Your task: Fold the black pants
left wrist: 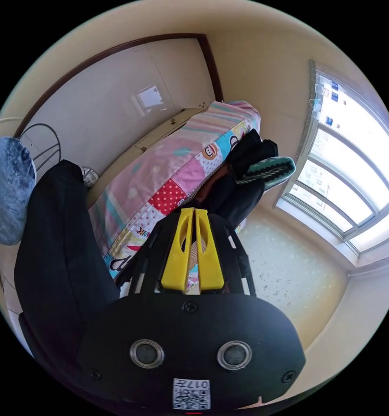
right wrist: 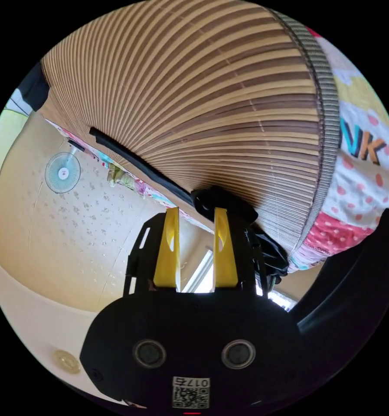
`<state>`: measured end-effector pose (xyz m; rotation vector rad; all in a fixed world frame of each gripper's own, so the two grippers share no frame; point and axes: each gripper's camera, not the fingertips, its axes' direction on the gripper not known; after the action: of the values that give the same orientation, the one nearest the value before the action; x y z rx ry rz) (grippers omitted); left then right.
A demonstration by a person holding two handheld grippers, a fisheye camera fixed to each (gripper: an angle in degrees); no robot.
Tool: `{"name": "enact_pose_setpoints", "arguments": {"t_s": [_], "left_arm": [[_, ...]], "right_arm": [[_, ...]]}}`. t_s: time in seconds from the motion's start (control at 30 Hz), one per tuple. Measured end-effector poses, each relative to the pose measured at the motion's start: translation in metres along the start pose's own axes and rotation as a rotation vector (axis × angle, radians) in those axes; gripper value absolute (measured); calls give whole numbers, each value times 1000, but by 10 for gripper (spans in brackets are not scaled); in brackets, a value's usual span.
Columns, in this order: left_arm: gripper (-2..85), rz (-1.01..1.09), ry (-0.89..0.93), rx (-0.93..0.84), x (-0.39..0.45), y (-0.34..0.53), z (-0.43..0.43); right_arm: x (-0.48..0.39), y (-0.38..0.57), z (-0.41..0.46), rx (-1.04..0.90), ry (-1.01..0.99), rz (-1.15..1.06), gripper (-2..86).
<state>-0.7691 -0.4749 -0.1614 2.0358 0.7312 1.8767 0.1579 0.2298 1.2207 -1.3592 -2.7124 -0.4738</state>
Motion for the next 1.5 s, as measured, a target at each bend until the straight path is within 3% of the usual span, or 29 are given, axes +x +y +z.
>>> {"name": "enact_pose_setpoints", "arguments": {"t_s": [0.2, 0.27, 0.33, 0.43, 0.57, 0.67, 0.77, 0.87, 0.93, 1.03, 1.23, 1.4, 1.5], "left_arm": [[-10, 41, 6, 8, 21, -2, -31], [-10, 48, 1, 17, 22, -3, -41], [-10, 44, -11, 23, 20, -4, -52], [-10, 20, -6, 26, 13, -2, -62], [-10, -1, 6, 28, 2, 2, -70], [-8, 10, -29, -1, -4, 5, -72], [0, 57, -127, -69, -4, 8, -67], [30, 183, -287, -179, 8, 12, -50], [50, 305, -405, -284, 20, 20, -24], [73, 444, -509, -416, 33, 36, 18], [119, 588, -602, -554, 42, 68, 101], [139, 669, -691, -568, 40, 84, 153], [142, 669, -653, -540, 31, 90, 177]], "right_arm": [[-22, 23, 7, 60, -26, -117, 33], [-44, 31, 16, -6, -57, -259, 22], [-85, 51, 35, -195, -61, -520, 14], [-136, 112, 30, -329, 27, -888, 10], [-154, 164, -10, -283, 212, -1090, 7], [-135, 153, -51, -98, 444, -979, 5], [-91, 111, -88, 69, 624, -612, 6], [-44, 98, -132, 234, 464, -361, 10], [-14, 106, -157, 362, 237, -233, 18], [9, 110, -161, 384, 55, -131, 47], [-24, 93, -143, 285, 146, -159, 100], [-80, 71, -125, 231, 219, -242, 114], [-112, 56, -112, 220, 265, -297, 116]]}}
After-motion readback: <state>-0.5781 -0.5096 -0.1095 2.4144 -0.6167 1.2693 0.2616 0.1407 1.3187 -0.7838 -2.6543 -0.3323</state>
